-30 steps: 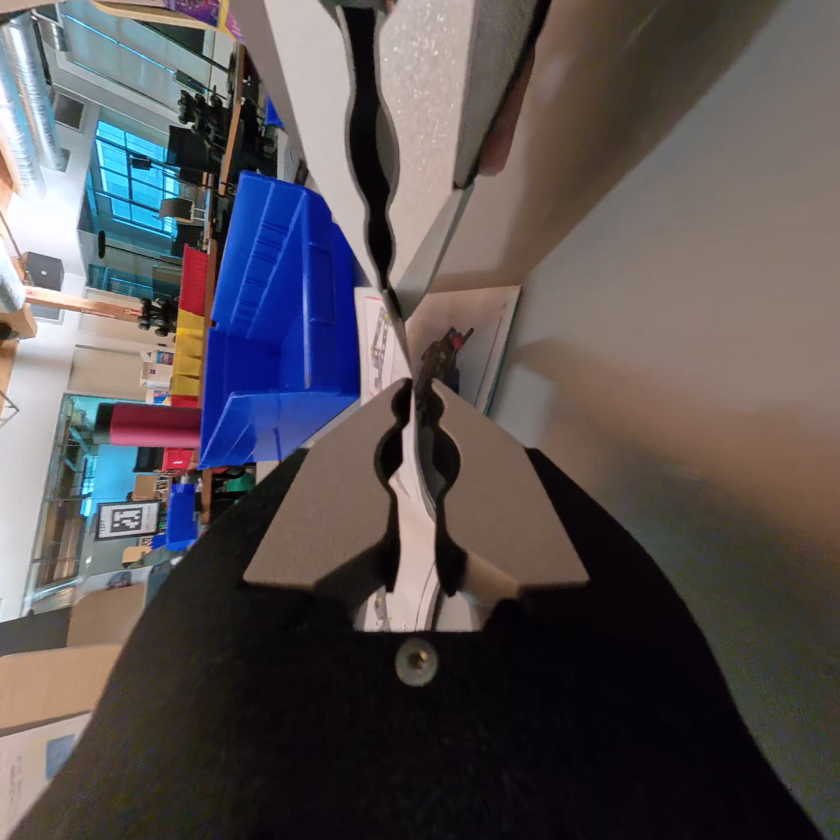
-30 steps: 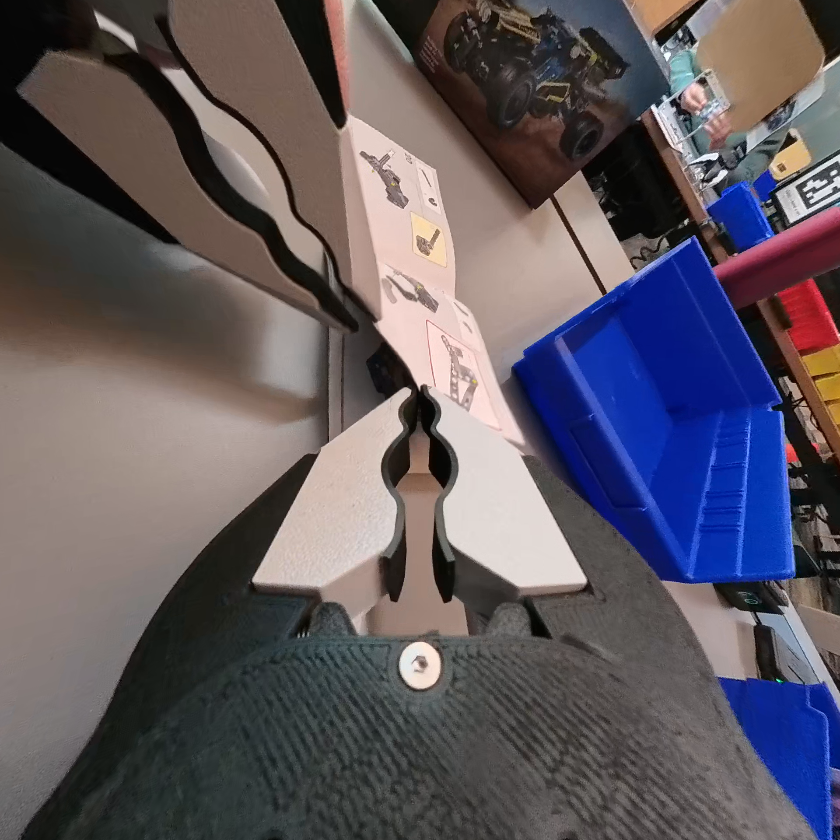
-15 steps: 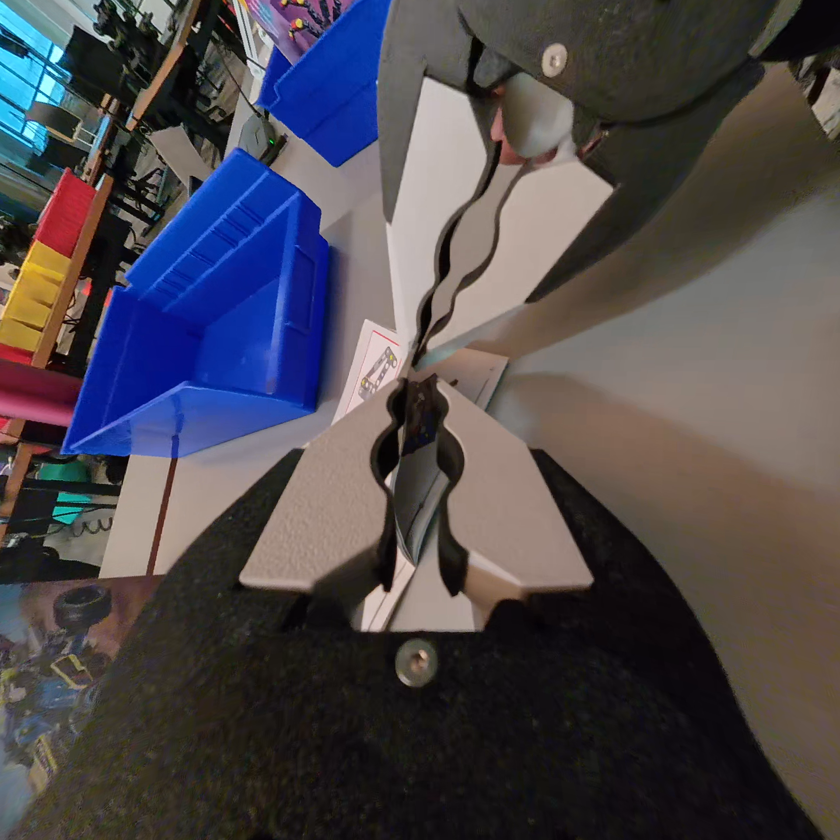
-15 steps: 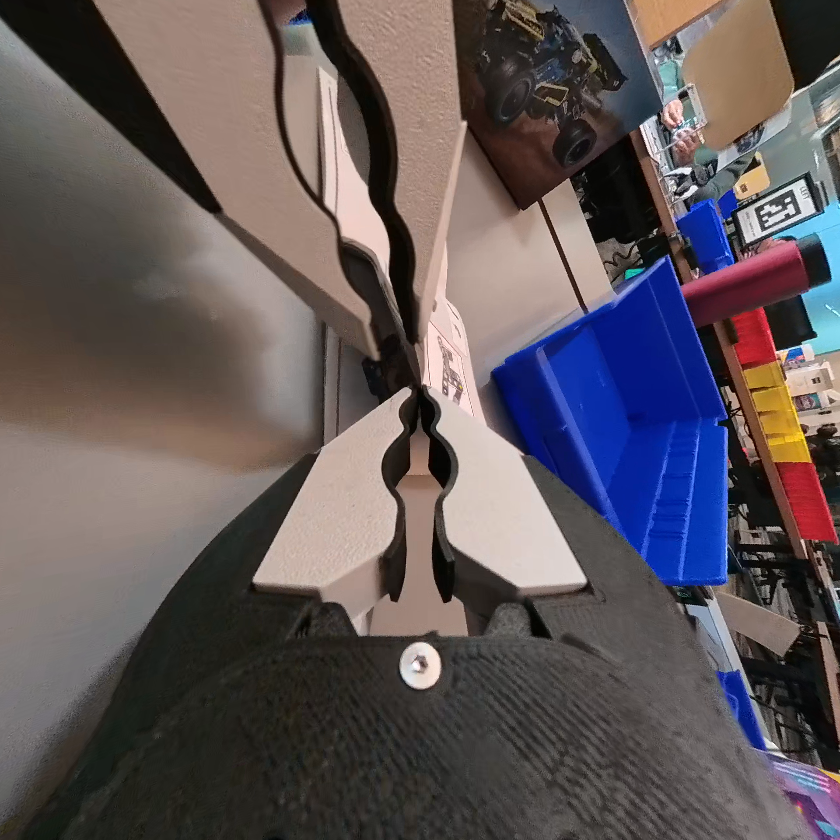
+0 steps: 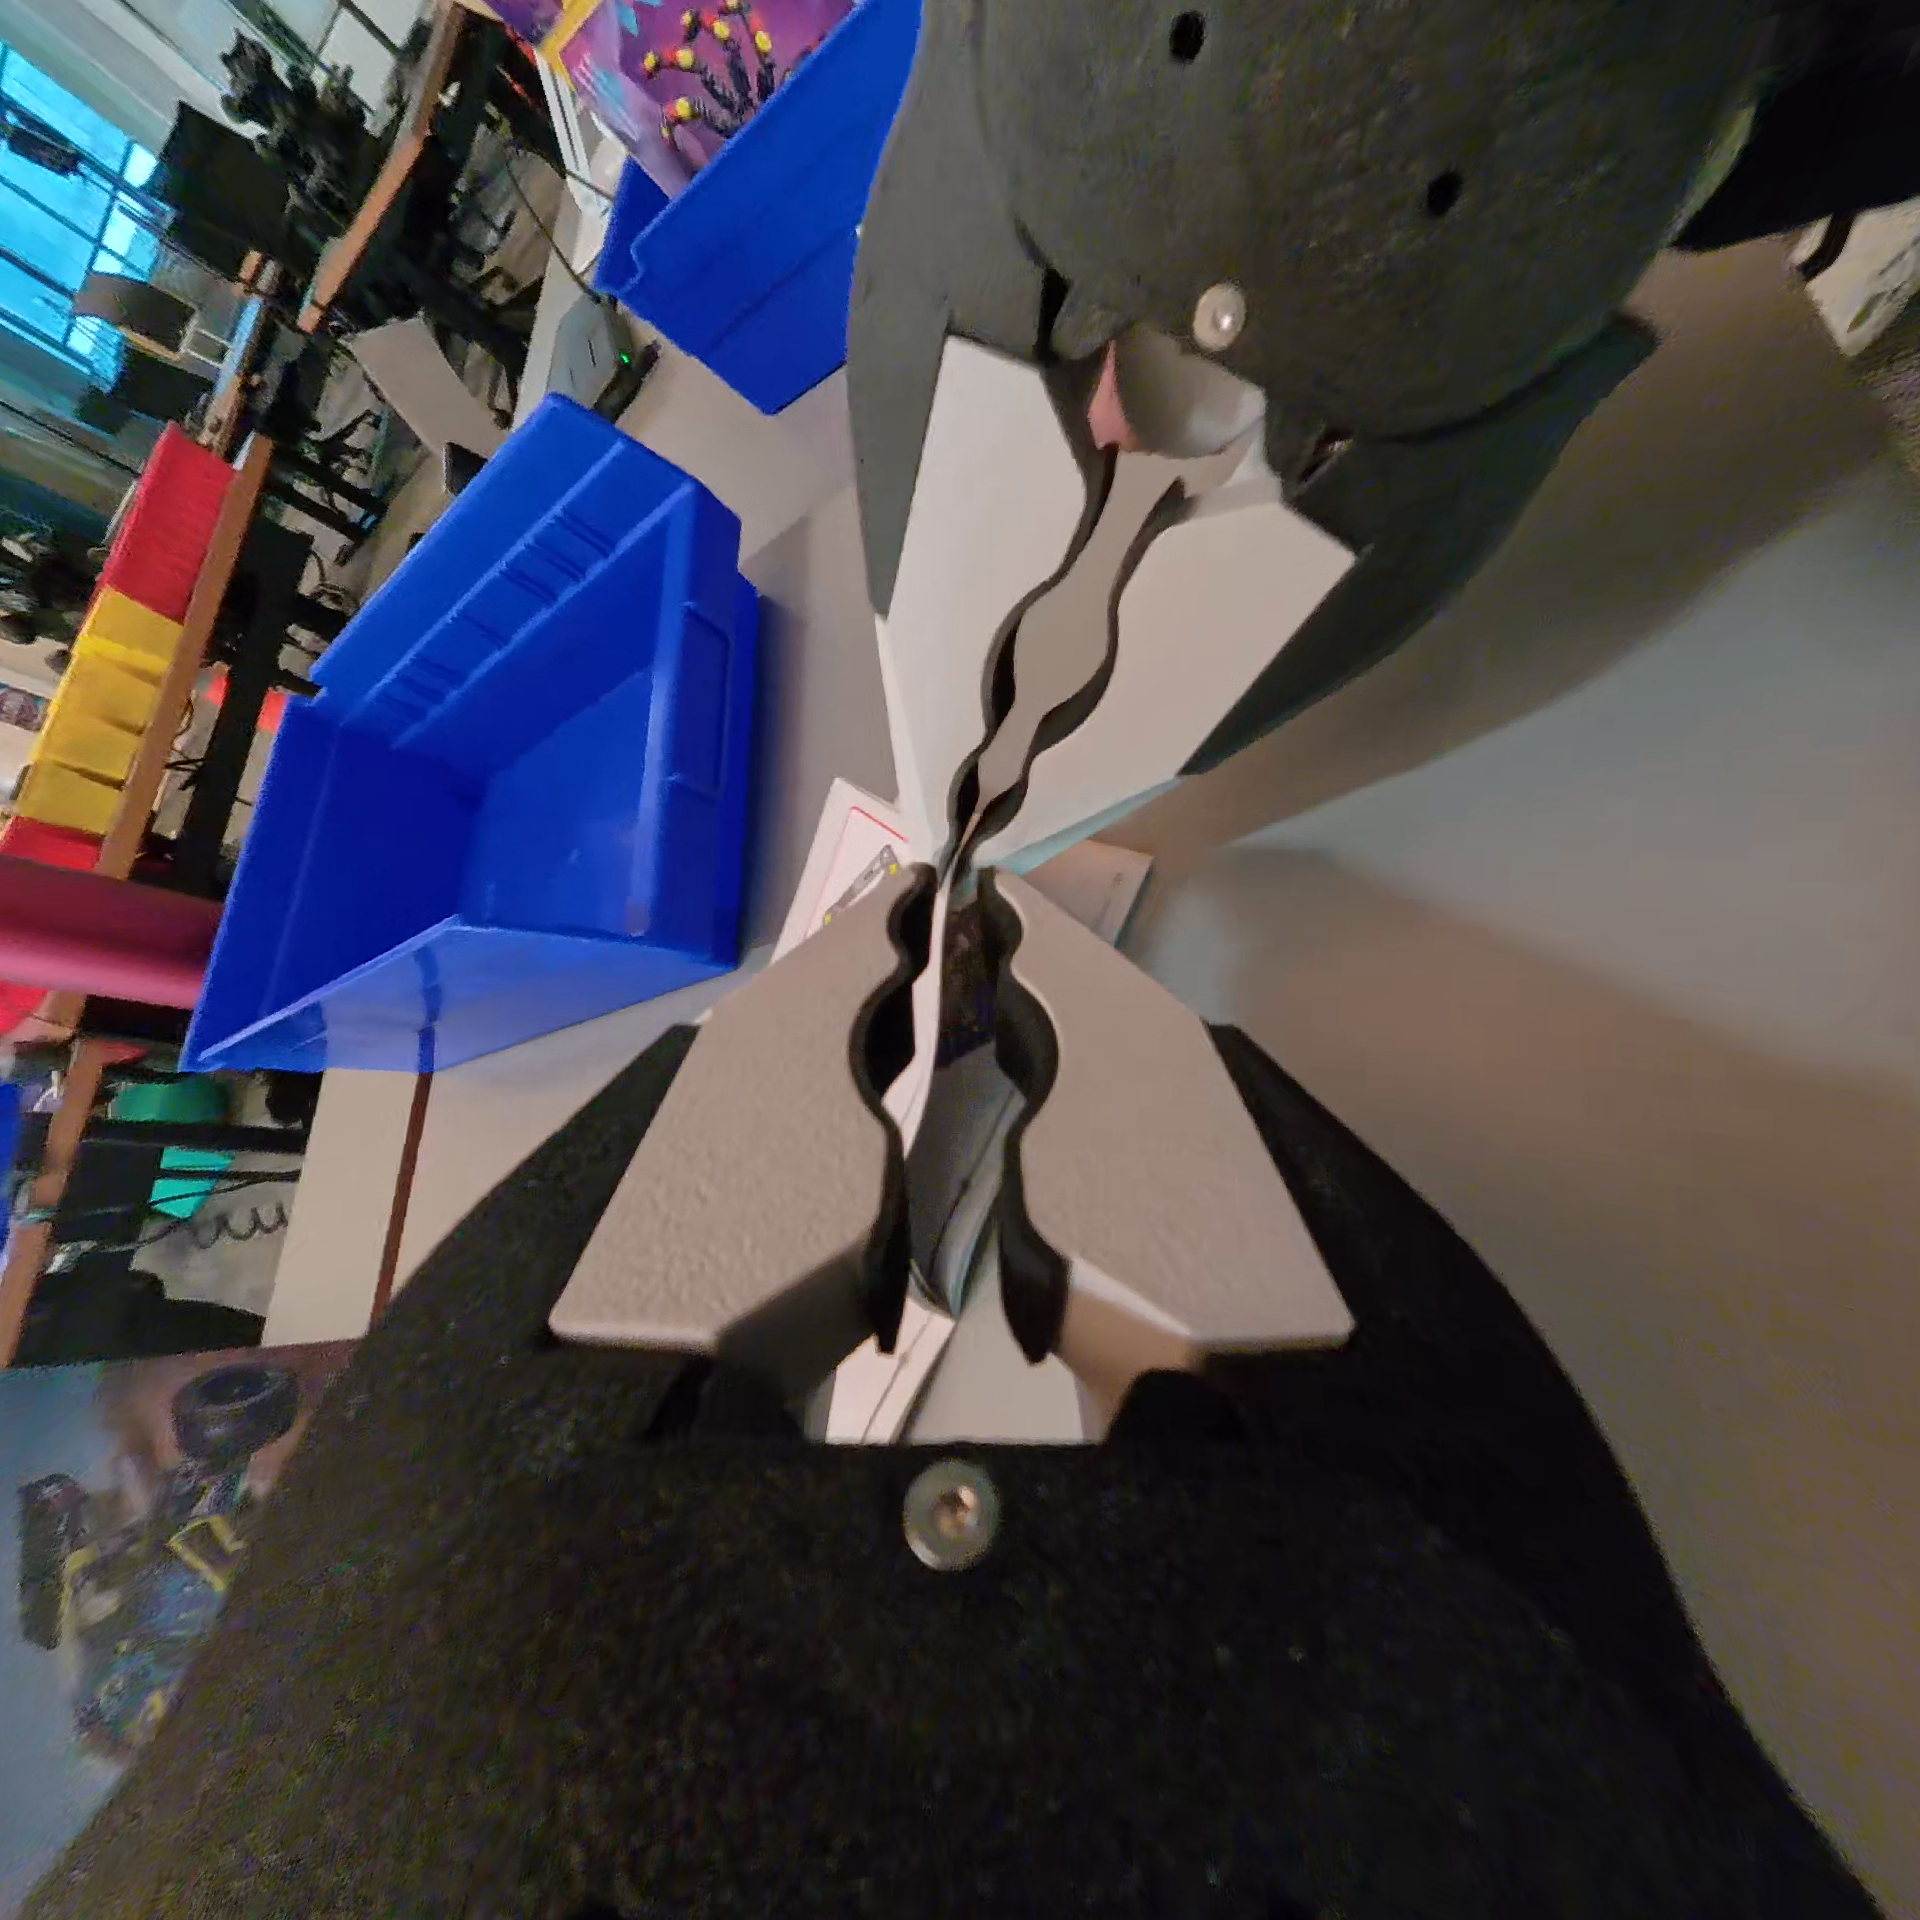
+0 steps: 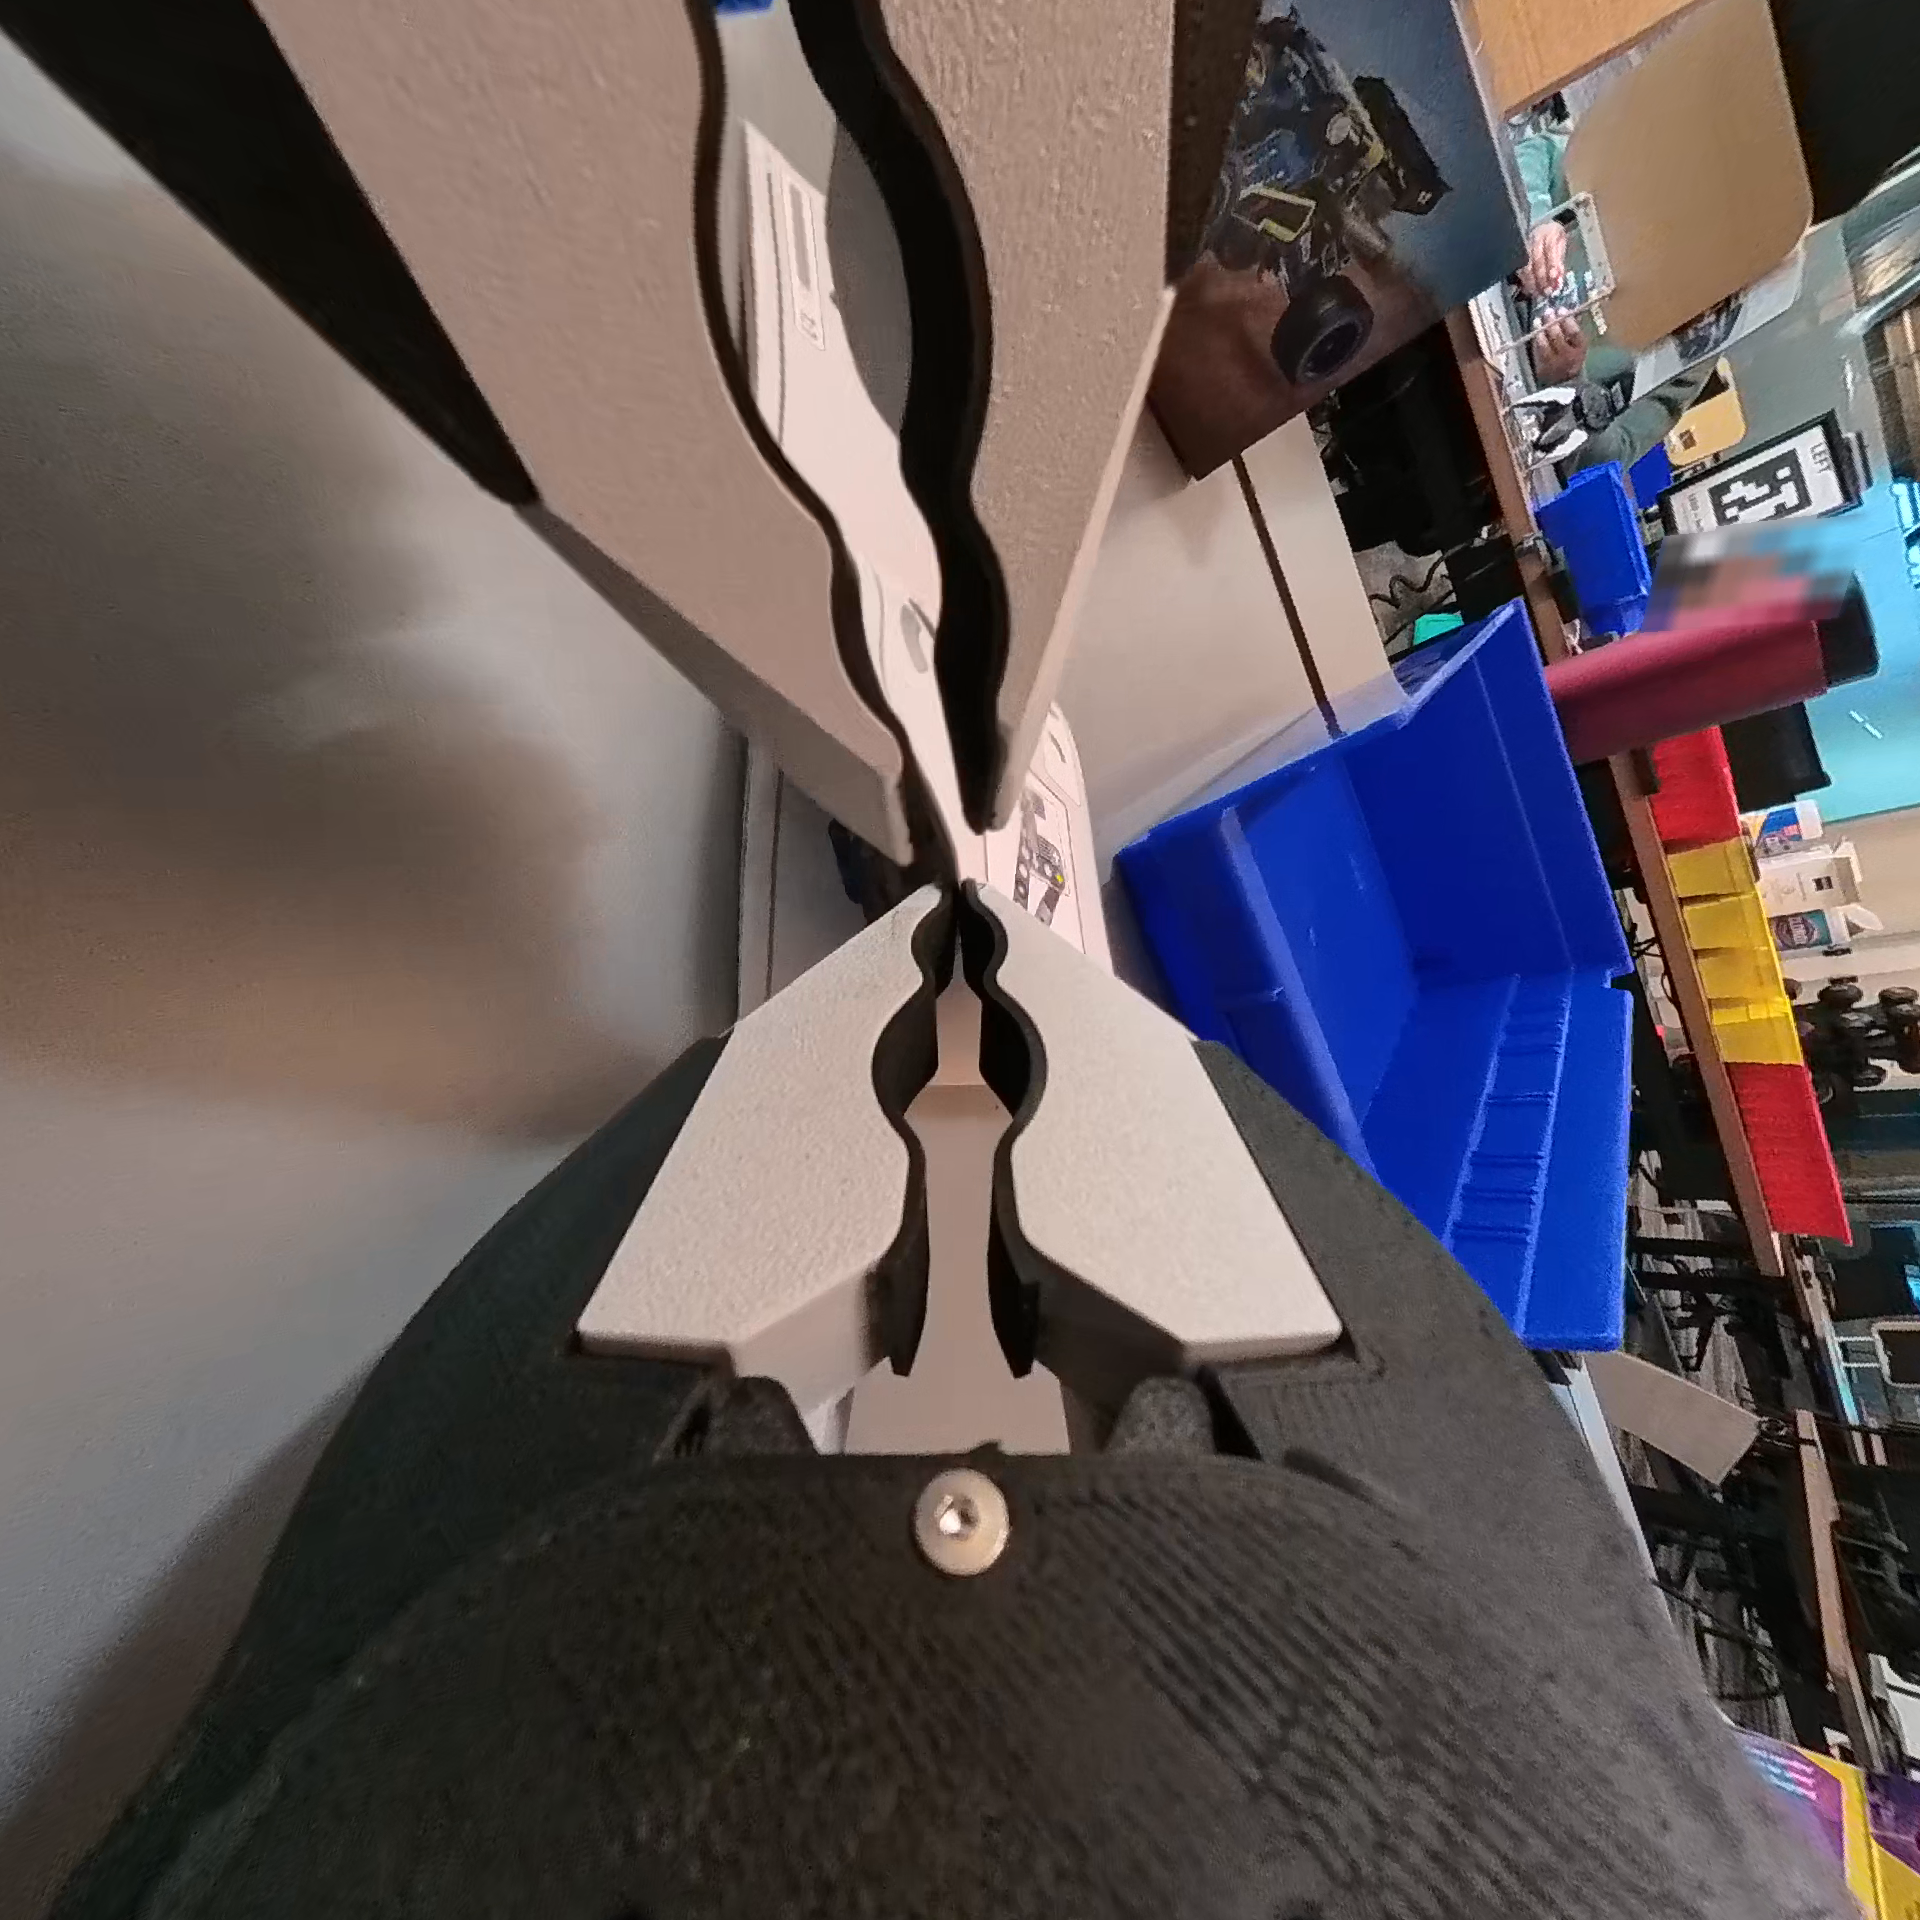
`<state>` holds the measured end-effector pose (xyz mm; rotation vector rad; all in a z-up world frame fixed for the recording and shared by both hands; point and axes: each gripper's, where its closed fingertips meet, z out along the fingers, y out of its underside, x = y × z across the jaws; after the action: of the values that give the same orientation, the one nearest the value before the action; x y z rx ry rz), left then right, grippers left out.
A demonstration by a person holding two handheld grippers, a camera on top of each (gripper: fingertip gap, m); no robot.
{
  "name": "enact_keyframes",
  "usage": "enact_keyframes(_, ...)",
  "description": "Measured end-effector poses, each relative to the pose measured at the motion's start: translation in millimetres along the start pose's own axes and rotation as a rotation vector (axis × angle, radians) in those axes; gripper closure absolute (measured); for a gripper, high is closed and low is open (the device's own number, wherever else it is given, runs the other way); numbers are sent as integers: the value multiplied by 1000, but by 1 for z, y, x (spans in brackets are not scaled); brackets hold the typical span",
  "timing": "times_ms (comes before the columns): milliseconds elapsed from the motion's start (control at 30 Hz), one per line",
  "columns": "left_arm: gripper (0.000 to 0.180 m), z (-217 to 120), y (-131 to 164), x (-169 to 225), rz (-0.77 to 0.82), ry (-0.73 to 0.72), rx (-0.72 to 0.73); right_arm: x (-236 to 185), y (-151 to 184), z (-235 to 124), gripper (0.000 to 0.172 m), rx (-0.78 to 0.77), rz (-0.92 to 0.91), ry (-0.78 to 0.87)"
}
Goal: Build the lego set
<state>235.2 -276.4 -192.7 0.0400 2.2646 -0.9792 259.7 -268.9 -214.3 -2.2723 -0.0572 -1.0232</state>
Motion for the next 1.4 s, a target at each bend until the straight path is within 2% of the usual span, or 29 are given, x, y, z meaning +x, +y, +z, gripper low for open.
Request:
enact_keyframes(167, 180, 2, 4, -3, 27, -35, -26, 0, 1, 0, 172, -4, -1, 1)
enact_keyframes(533, 180, 0, 8, -11, -55, -37, -25, 0, 6, 1, 172, -19, 8, 5)
enact_keyframes(667, 180, -1, 5, -6, -73, 21, 4, 2, 4, 0, 172, -12, 2, 14)
enact_keyframes(700, 169, -1, 4, -3, -81, 40, 4, 2, 3, 1, 172, -12, -2, 13)
enact_keyframes(833, 180, 2, 6, -6, -68, 21, -8, 2, 0, 1, 172, -7, -12, 16)
enact_keyframes(1333, 180, 1, 4, -3, -86, 56, 12, 2, 2, 2, 172, -18, -19, 21)
enact_keyframes(1367, 170, 1, 3, -1, -83, 69, 14, 2, 2, 2, 172, -19, -20, 21)
enact_keyframes(1400, 173, 2, 3, 0, -80, 72, 12, 2, 2, 2, 172, -19, -21, 21)
